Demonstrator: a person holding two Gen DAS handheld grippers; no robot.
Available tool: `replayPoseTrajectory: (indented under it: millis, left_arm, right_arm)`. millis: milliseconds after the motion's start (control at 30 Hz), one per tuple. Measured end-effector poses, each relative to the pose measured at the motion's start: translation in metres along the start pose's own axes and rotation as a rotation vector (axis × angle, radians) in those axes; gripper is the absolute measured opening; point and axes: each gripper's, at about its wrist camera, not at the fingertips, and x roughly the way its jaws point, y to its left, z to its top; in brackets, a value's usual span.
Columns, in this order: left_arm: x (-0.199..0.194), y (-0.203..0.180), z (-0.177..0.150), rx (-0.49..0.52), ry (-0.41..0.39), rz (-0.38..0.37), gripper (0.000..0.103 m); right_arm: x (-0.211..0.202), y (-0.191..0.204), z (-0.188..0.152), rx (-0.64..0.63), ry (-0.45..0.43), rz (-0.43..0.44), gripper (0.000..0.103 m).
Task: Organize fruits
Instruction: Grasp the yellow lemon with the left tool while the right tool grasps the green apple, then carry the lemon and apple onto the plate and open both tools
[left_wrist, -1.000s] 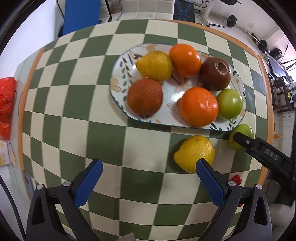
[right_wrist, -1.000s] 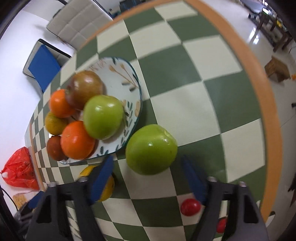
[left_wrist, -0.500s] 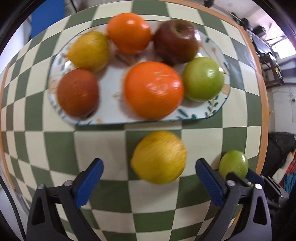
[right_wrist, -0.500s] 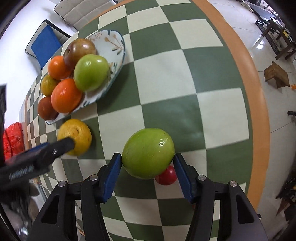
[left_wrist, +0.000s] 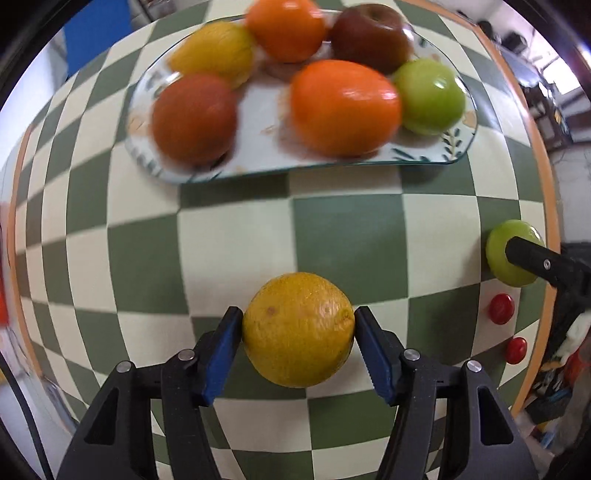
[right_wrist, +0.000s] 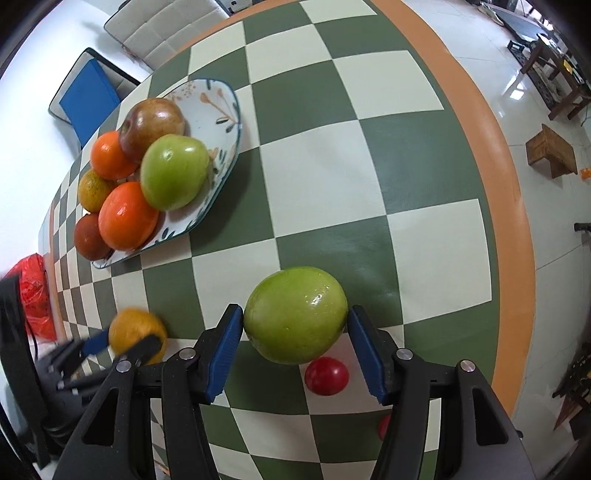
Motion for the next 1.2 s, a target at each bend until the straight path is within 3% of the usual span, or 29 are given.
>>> replayPoseTrajectory:
  millis: [333, 667, 867, 1033, 1200]
  left_arm:
    - [0.002, 0.013, -0.012, -0.051, -0.007, -0.014, 0.06]
    - [-0.008, 0.034, 0.004, -0.055, 0.001, -0.021, 0.06]
    - [-0.022, 0.045, 0.011, -0.07, -0.011, -0.053, 0.06]
    - [-0.083, 0.078, 0.033, -0.122, -0.112, -0.125, 0.059]
    - [-0.124, 0.112, 0.083, -0.167, -0.216, -0.114, 0.06]
  right_arm:
    - [0.02, -0.012, 0.002, 0.056, 0.01, 0.019, 0.06]
    - [0.021, -0.019, 0.007, 0.089, -0.015, 0.032, 0.061]
    - [0.015, -0.01, 0.007, 0.05, -0.05, -0.005, 0.06]
    - [-0.009, 0.008, 0.014, 0.021, -0.098, 0.048, 0.06]
    - [-0.033, 0.039, 0.052, -0.013, -0.162, 0.101, 0.06]
